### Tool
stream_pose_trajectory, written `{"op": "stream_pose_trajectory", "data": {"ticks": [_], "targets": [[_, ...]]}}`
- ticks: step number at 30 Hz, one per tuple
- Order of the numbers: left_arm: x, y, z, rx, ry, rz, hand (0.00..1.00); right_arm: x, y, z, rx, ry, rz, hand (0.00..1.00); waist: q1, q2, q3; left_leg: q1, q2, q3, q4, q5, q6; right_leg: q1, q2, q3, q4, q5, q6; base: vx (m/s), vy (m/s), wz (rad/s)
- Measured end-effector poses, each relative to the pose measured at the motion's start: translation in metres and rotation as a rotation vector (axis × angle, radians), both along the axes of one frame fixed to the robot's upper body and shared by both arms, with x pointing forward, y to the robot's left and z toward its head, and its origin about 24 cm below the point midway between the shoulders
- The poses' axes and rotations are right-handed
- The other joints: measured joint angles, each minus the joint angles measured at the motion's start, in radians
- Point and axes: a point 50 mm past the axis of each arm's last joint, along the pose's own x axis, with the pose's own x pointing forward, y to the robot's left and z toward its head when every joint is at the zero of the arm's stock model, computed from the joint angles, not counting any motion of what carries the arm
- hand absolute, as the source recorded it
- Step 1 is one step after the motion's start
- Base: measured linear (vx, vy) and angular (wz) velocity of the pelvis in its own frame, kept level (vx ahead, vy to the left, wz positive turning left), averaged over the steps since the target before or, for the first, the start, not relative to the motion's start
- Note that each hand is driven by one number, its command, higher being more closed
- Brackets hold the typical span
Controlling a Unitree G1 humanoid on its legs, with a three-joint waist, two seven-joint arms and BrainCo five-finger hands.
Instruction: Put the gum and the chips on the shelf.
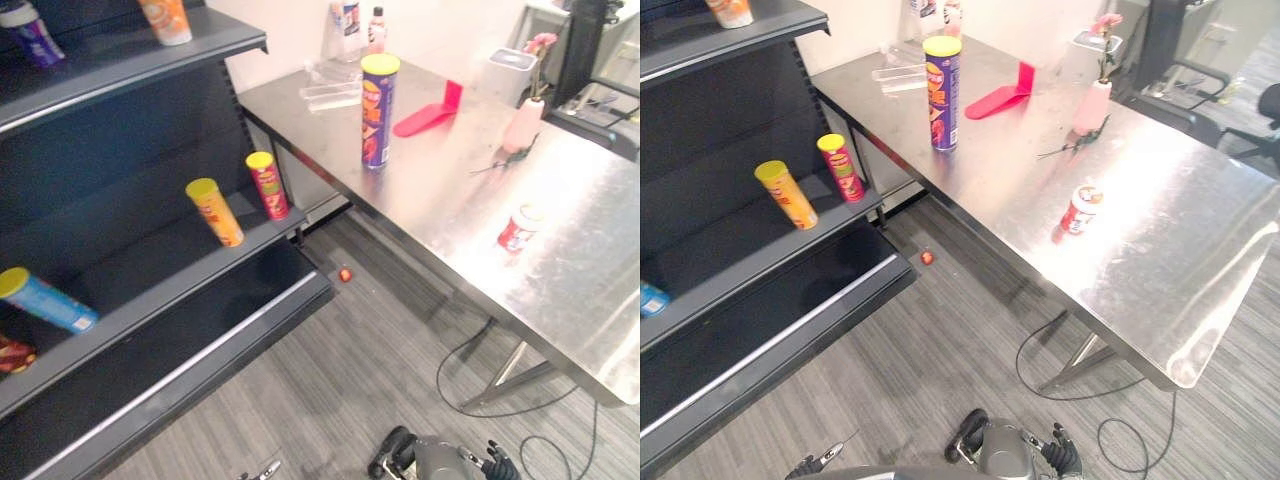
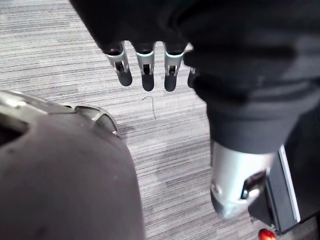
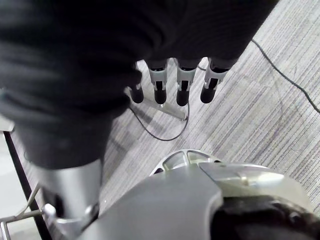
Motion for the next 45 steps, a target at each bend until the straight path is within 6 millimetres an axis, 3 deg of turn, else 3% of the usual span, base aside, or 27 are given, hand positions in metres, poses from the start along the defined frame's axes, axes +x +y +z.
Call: {"op": "stream_pose_trajectory", "data": {"ticks": [1,2,3,4,6,7,11,13,15,16,17,18,19,21,24,27,35,39,43,45], "targets": [[-0.001,-0.001,-0.001,-0.003,0.007,-0.003,0.0,0.001,0.0,0.001,-0.001,-0.005,0.001,0.0,-0.001,0.007,-0.01,0.0,0.012,0.013,0.014,-0.006,0.011,-0.004,0.014,0.013,0.001,-0.005,-0.004,0.09,0.057,-0.55],[-0.002,0.001,0.0,0.0,0.008,-0.008,0.0,0.001,0.001,0.001,0.002,-0.005,0.002,0.0,0.001,-0.006,-0.019,-0.002,0.007,0.017,0.051,0.007,0.012,-0.006,0.021,0.028,-0.007,-0.017,-0.001,0.16,0.012,-0.67],[-0.004,0.008,0.001,0.014,0.011,0.0,0.0,0.0,0.003,-0.001,0.011,0.009,0.002,0.0,0.004,-0.021,-0.027,-0.067,0.043,0.013,0.249,0.043,0.015,-0.016,0.024,0.069,-0.023,-0.022,-0.005,0.21,-0.038,-0.92],[-0.005,0.01,0.001,0.017,0.009,0.015,0.0,0.004,0.002,0.0,0.009,0.0,0.01,0.0,0.003,-0.036,-0.04,-0.165,0.093,-0.038,0.477,0.128,0.04,0.009,0.039,0.107,-0.081,-0.003,-0.005,0.19,-0.083,-1.01],[-0.004,0.003,0.0,0.003,0.005,0.019,0.0,0.006,-0.001,0.001,-0.002,0.012,0.015,0.0,0.003,-0.008,-0.023,-0.235,0.105,-0.129,0.635,0.104,0.016,0.075,0.064,0.178,-0.155,0.014,0.003,0.18,0.007,-1.03],[-0.005,0.002,-0.001,0.0,0.005,0.018,0.0,0.0,-0.007,-0.001,-0.019,0.051,0.004,0.0,0.003,-0.001,-0.022,-0.26,0.101,-0.154,0.643,0.083,0.021,0.115,0.071,0.226,-0.186,0.032,0.011,0.22,0.081,-1.04],[-0.005,-0.003,-0.001,-0.023,-0.006,0.034,0.0,0.004,-0.007,-0.002,-0.024,0.069,0.016,0.0,0.009,0.007,-0.022,-0.314,0.059,-0.216,0.427,0.082,0.019,0.171,0.07,0.385,-0.232,0.054,0.037,0.23,0.153,-1.33],[-0.005,-0.001,-0.001,-0.019,-0.004,0.027,0.0,0.005,-0.007,-0.002,-0.024,0.065,0.017,0.0,0.007,0.006,-0.022,-0.328,0.019,-0.329,0.199,0.099,0.008,0.173,0.068,0.464,-0.253,0.075,0.071,0.21,0.231,-1.22],[-0.005,-0.002,-0.001,-0.021,-0.005,0.023,0.0,0.002,-0.008,-0.003,-0.024,0.074,0.014,0.0,0.006,0.006,-0.022,-0.327,-0.015,-0.467,-0.018,0.167,-0.011,0.18,0.061,0.553,-0.29,0.096,0.115,0.24,0.304,-1.18],[-0.005,-0.002,-0.001,-0.021,-0.005,0.022,0.0,0.001,-0.008,-0.003,-0.024,0.08,0.014,0.0,0.005,0.007,-0.023,-0.327,-0.016,-0.48,-0.04,0.192,-0.021,0.182,0.059,0.57,-0.299,0.1,0.126,0.31,0.41,-0.99],[-0.007,-0.008,-0.002,-0.035,0.001,0.003,0.0,-0.008,-0.01,-0.004,-0.031,0.103,0.007,0.0,0.0,0.04,-0.038,-0.321,-0.012,-0.487,-0.079,0.312,-0.033,0.201,0.067,0.598,-0.32,0.108,0.174,0.32,0.44,-0.68],[-0.006,-0.007,-0.002,-0.037,-0.003,0.003,0.0,-0.014,-0.009,-0.007,-0.028,0.126,-0.005,0.0,0.003,0.035,-0.04,-0.304,-0.022,-0.479,-0.076,0.329,-0.024,0.214,0.055,0.615,-0.328,0.107,0.19,0.31,0.438,-0.55],[-0.005,-0.002,-0.001,-0.027,-0.004,-0.009,0.0,-0.016,-0.006,-0.008,-0.018,0.136,-0.009,0.0,0.001,0.014,-0.042,-0.293,-0.043,-0.47,-0.078,0.334,-0.023,0.223,0.033,0.616,-0.334,0.123,0.217,0.18,0.269,-0.38],[-0.003,0.012,0.002,0.011,-0.016,-0.038,0.0,-0.02,0.006,-0.011,-0.004,0.143,-0.025,0.0,-0.001,-0.045,-0.053,-0.251,-0.116,-0.423,-0.112,0.307,0.013,0.238,-0.044,0.578,-0.367,0.141,0.249,0.16,0.282,-0.39],[-0.001,0.015,0.003,0.026,-0.014,-0.079,0.0,-0.02,0.011,-0.011,-0.002,0.129,-0.054,0.0,0.0,-0.066,-0.058,-0.222,-0.168,-0.37,-0.116,0.282,0.051,0.247,-0.092,0.568,-0.393,0.178,0.28,0.11,0.248,-0.42],[-0.002,0.014,0.003,0.03,-0.011,-0.103,0.0,-0.02,0.01,-0.011,-0.018,0.126,-0.074,0.0,0.001,-0.064,-0.06,-0.197,-0.175,-0.336,-0.141,0.278,0.058,0.245,-0.094,0.553,-0.415,0.212,0.276,0.03,0.112,-0.41],[-0.005,0.012,0.002,0.047,-0.02,-0.099,0.0,-0.023,0.007,-0.01,-0.036,0.118,-0.12,0.0,0.001,-0.053,-0.07,-0.145,-0.17,-0.327,-0.24,0.327,0.051,0.248,-0.071,0.51,-0.433,0.2,0.259,-0.04,-0.021,-0.08],[-0.005,0.009,0.002,0.011,-0.035,-0.111,0.0,-0.025,0.005,-0.011,-0.017,0.121,-0.272,0.0,0.003,-0.057,-0.074,-0.144,-0.164,-0.322,-0.24,0.325,0.048,0.249,-0.066,0.507,-0.437,0.2,0.258,0.0,0.002,-0.01],[-0.007,0.011,0.001,-0.023,-0.012,-0.122,0.0,-0.039,0.0,-0.013,-0.013,0.175,-0.449,0.0,0.001,-0.066,-0.079,-0.13,-0.16,-0.313,-0.24,0.322,0.043,0.268,-0.061,0.508,-0.455,0.208,0.265,0.03,0.006,-0.06],[-0.009,0.013,0.001,-0.035,-0.002,-0.115,0.0,-0.05,-0.012,-0.012,-0.034,0.193,-0.63,0.0,0.001,-0.07,-0.088,-0.121,-0.154,-0.292,-0.24,0.315,0.036,0.277,-0.055,0.514,-0.465,0.215,0.263,0.06,0.003,-0.13]]}}
